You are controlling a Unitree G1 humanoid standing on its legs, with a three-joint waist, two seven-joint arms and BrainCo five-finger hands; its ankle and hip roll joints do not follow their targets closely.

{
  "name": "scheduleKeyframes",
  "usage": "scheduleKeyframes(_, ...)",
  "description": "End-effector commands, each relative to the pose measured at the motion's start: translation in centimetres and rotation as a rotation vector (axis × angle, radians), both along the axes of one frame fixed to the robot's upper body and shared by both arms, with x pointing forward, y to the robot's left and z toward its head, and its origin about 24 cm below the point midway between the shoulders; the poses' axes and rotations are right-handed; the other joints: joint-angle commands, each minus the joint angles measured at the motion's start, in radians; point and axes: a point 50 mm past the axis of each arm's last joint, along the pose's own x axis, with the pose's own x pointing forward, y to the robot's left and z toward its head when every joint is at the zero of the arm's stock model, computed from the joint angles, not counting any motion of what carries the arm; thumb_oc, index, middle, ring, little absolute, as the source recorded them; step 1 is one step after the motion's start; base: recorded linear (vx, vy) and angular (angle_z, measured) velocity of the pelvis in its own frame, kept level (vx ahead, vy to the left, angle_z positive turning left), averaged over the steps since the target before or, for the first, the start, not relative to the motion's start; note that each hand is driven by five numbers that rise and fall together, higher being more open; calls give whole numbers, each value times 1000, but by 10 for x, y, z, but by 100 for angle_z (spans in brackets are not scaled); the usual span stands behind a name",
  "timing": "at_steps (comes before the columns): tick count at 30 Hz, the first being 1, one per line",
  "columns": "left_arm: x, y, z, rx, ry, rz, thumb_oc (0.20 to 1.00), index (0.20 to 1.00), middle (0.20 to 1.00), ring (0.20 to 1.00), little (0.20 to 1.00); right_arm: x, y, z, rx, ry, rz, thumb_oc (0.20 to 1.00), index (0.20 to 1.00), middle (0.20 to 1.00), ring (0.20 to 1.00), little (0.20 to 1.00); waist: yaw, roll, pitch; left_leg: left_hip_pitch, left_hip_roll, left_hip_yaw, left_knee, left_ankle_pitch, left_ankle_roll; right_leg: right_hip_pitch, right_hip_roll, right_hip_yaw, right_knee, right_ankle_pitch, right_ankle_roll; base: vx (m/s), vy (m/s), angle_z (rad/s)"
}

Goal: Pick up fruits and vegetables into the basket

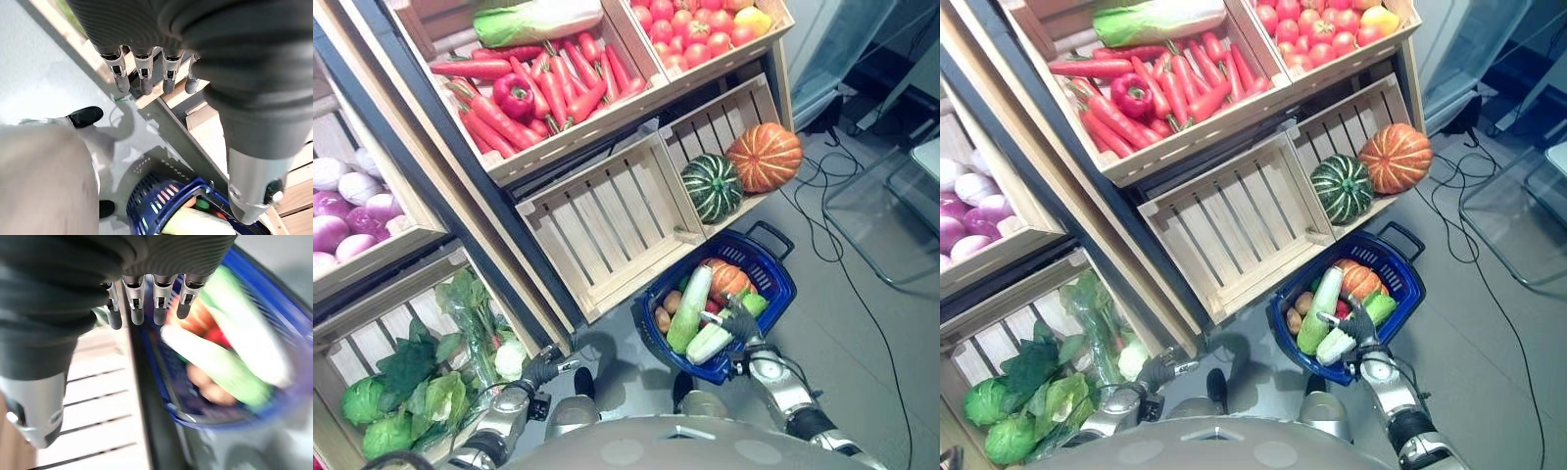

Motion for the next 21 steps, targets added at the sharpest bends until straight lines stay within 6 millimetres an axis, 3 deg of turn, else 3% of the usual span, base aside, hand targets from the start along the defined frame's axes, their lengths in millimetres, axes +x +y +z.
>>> scheduleKeyframes(1, 10, 3, 0, -17, 11, 2, 1000, 1000, 1000, 1000, 1000, -3, 21, -11, 109, 88, 57, 1000, 1000, 1000, 1000, 1000, 13, -40, 5, 38, -22, 42, 39, -121, 16, -8, -50, -1, 21, 32, 57, -5, 46, -2)
scheduleKeyframes(6, -3, -3, -10, -63, 148, 11, 1000, 1000, 1000, 1000, 1000, -37, 27, -31, 183, 350, 77, 1000, 1000, 1000, 1000, 1000, 18, -37, -9, 57, -34, 40, 43, -133, 24, 17, -42, -10, 9, 27, 49, -7, 38, -2)
scheduleKeyframes(9, -12, -8, -14, -94, 222, 22, 1000, 1000, 1000, 1000, 1000, -56, 26, -39, 255, 485, 3, 1000, 1000, 1000, 1000, 1000, 21, -30, -26, 79, -37, 38, 37, -140, 28, 39, -39, -15, 2, 19, 45, 45, 37, 1)
scheduleKeyframes(15, -21, -14, -17, -121, 303, -27, 1000, 1000, 1000, 1000, 1000, -71, 21, -42, 275, 587, -29, 1000, 1000, 1000, 1000, 1000, 17, -17, -46, 101, -37, 41, 29, -144, 30, 57, -33, -18, 1, 9, 42, 21, 16, 0)
scheduleKeyframes(21, -23, -14, -18, -144, 336, -29, 1000, 1000, 1000, 1000, 1000, -74, 18, -42, 257, 604, -13, 1000, 1000, 1000, 1000, 1000, 17, -13, -49, 109, -35, 41, 29, -145, 31, 65, -30, -19, 7, 0, 40, 0, 0, 0)
